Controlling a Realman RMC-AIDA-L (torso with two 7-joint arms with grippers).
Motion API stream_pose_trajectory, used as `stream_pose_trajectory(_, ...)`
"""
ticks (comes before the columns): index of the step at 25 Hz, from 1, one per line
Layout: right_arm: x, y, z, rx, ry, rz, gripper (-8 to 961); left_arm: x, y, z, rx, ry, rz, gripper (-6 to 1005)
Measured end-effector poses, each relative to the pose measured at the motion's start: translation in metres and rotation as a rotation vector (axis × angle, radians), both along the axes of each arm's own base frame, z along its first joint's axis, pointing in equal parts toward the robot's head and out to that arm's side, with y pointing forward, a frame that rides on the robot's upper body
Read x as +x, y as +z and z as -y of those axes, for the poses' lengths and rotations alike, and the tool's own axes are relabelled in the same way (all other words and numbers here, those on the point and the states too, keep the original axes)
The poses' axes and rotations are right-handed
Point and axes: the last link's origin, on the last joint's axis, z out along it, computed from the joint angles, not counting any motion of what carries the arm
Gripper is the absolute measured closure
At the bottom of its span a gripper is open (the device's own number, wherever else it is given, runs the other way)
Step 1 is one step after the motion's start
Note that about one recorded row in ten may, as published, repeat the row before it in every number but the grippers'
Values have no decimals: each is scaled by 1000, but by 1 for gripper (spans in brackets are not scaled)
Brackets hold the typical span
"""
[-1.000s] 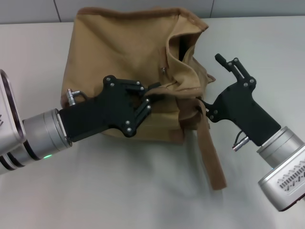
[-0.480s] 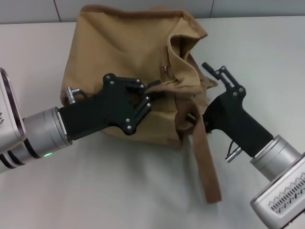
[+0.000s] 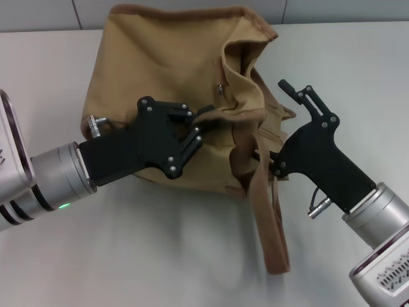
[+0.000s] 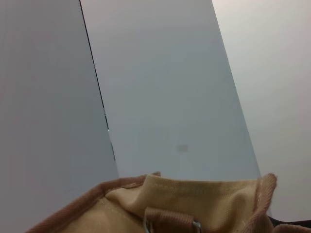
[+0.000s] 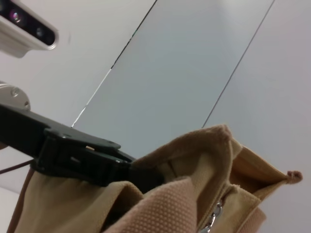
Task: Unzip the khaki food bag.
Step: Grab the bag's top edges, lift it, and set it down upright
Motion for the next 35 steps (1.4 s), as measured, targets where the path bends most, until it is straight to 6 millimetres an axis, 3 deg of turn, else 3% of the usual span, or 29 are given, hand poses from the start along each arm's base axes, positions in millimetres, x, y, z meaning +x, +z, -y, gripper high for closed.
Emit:
stream_pose_trajectory(16,0,10,-4,-39,-15,-114,116,0,-1,1,-7,-2,-5,922)
stream_pose_trajectory(35,23,8,-6,-2,-91,15,115,1,4,-4,20,25,31,918)
